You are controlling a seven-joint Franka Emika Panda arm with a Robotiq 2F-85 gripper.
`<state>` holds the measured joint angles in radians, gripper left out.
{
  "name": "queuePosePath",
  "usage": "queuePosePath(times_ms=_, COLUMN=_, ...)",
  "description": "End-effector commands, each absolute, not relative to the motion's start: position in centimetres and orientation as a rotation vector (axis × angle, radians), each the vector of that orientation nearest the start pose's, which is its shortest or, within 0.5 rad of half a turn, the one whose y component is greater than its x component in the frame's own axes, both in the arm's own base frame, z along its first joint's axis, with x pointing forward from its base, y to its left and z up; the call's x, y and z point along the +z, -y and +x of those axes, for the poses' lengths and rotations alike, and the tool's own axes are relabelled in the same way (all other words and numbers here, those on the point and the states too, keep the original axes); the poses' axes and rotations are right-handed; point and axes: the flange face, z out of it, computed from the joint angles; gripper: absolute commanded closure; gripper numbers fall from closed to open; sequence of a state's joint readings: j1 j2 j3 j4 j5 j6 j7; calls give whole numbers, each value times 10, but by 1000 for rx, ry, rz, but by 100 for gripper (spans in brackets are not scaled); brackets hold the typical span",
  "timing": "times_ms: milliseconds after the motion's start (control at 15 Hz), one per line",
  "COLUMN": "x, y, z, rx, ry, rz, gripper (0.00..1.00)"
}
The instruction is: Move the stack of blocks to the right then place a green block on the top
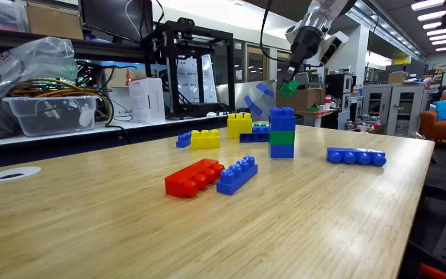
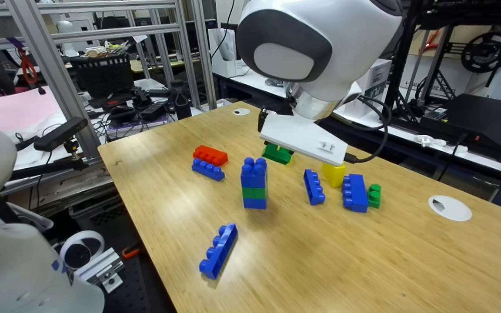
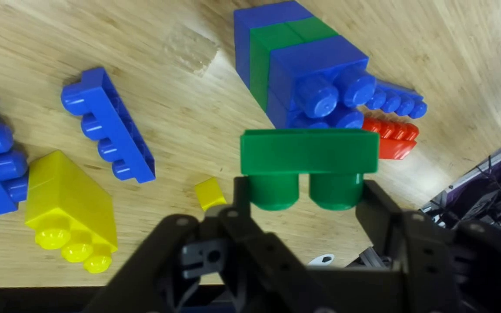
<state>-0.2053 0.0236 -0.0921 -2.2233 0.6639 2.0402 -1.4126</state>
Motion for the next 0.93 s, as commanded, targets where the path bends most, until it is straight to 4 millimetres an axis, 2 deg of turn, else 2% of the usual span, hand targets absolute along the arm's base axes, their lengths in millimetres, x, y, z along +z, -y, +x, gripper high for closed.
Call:
queuePosePath(times_ms=0, x=359, y=115, z=491, rx=-436, ry=939, rz=-2433, gripper=62)
queuePosePath(times_ms=200, x=359, y=116, z=489, rx=-427, ry=919, rz=-2452, gripper=62)
queuePosePath(times_ms=267, x=358, y=117, z=494, rx=-391, ry=940, rz=-2432, gripper=62)
queuePosePath(times_ms=333, x=358, y=117, z=494, rx=-389, ry=940, rz=-2432, gripper=37)
queuePosePath(times_ms=867, x=358, y=117, z=494, rx=-388, ry=941, rz=-2431, gripper=37)
